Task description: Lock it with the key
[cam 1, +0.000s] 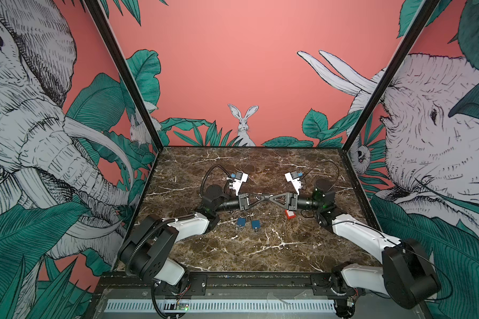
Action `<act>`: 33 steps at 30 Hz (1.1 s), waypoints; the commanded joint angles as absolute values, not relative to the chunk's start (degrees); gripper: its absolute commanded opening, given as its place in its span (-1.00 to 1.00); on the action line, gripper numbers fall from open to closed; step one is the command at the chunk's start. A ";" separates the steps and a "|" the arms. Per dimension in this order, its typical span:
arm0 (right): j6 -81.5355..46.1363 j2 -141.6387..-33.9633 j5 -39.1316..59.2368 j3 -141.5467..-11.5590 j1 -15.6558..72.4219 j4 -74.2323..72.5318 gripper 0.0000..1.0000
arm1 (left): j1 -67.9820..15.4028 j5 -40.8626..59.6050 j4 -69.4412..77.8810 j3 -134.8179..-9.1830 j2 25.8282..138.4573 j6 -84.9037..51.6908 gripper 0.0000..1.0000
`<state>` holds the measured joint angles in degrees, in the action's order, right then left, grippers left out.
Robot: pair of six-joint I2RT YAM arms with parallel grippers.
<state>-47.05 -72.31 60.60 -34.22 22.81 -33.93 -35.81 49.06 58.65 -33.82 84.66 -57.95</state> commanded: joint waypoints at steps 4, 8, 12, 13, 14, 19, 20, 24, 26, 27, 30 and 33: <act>-46.13 -72.52 57.83 -33.63 21.49 -33.45 -1.00 | -35.74 49.57 59.80 -33.84 81.31 -55.93 -1.00; -47.17 -71.85 58.46 -32.61 20.01 -34.98 -1.00 | -34.63 50.15 62.63 -32.87 81.32 -57.24 -1.00; -47.41 -71.11 58.79 -31.67 18.78 -35.11 -1.00 | -34.37 50.02 63.02 -32.73 81.42 -57.41 -1.00; -47.37 -70.97 58.80 -31.44 18.59 -35.14 -1.00 | -34.37 50.01 63.36 -32.70 81.55 -57.52 -1.00; -47.45 -70.93 58.86 -31.31 18.55 -35.15 -1.00 | -34.37 50.17 63.45 -32.81 81.76 -57.55 -1.00; -47.67 -69.65 59.25 -30.12 17.26 -34.98 -1.00 | -34.25 50.38 64.48 -32.98 82.43 -58.04 -1.00; -47.64 -69.05 59.24 -29.70 16.71 -34.90 -1.00 | -34.15 50.38 64.51 -33.04 82.45 -58.05 -1.00; -46.86 -68.12 58.79 -29.05 15.93 -33.20 -1.00 | -34.12 51.10 64.05 -33.40 82.88 -57.77 -1.00; -46.76 -67.91 56.79 -28.73 15.77 -30.89 -1.00 | -34.10 51.00 60.39 -33.98 82.54 -55.88 -1.00; -45.75 -67.62 54.35 -28.82 15.79 -27.60 -1.00 | -34.06 50.49 56.04 -34.58 82.12 -53.73 -1.00; -44.88 -65.57 41.15 -28.29 16.86 -19.52 -1.00 | -34.96 45.44 31.17 -38.88 79.20 -38.01 -1.00; -47.48 -63.95 28.09 -25.65 20.11 -18.40 -1.00 | -36.04 39.50 11.12 -43.85 77.02 -24.69 -1.00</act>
<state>-46.59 -65.76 42.41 -27.11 17.89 -22.00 -35.33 44.66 31.97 -39.53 81.14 -40.16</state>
